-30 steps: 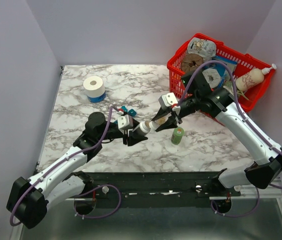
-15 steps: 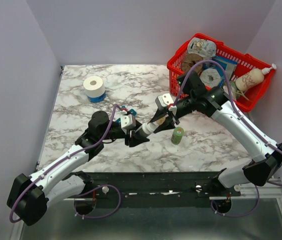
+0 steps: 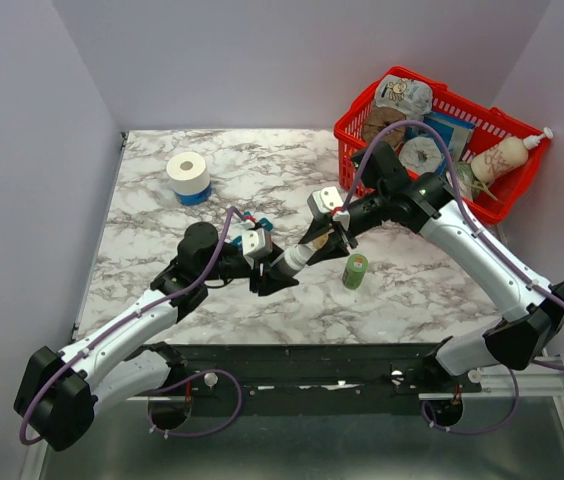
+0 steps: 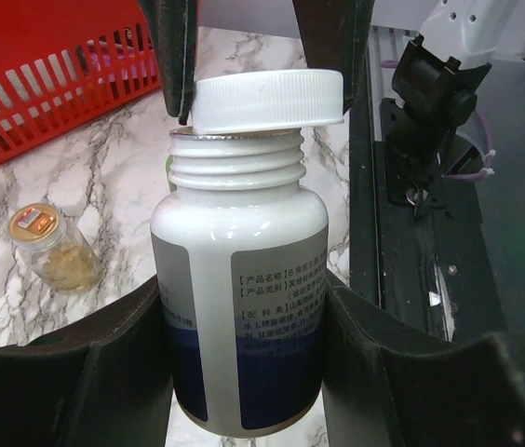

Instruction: Sort the pills into containers

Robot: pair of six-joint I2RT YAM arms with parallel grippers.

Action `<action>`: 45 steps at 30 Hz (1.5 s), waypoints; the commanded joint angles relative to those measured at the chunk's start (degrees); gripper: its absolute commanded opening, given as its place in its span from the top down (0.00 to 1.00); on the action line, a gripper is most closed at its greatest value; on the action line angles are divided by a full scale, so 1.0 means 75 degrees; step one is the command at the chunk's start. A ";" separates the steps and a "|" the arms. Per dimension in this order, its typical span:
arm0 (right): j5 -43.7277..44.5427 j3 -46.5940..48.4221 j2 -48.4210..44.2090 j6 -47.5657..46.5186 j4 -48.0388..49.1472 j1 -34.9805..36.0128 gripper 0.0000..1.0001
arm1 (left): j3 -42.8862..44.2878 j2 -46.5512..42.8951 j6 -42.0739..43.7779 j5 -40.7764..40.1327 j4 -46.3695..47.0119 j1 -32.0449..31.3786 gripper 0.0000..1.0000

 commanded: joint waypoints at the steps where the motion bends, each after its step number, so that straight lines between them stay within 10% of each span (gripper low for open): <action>1: 0.0264 0.0035 0.0239 -0.0136 -0.0100 0.0064 0.76 | 0.0016 -0.0156 -0.0163 0.0399 0.0677 -0.0059 1.00; 45: 0.0089 0.0047 0.0660 -0.0872 -0.0755 0.0427 0.73 | -0.0183 -0.0155 -0.0900 0.0527 0.1590 -0.0047 1.00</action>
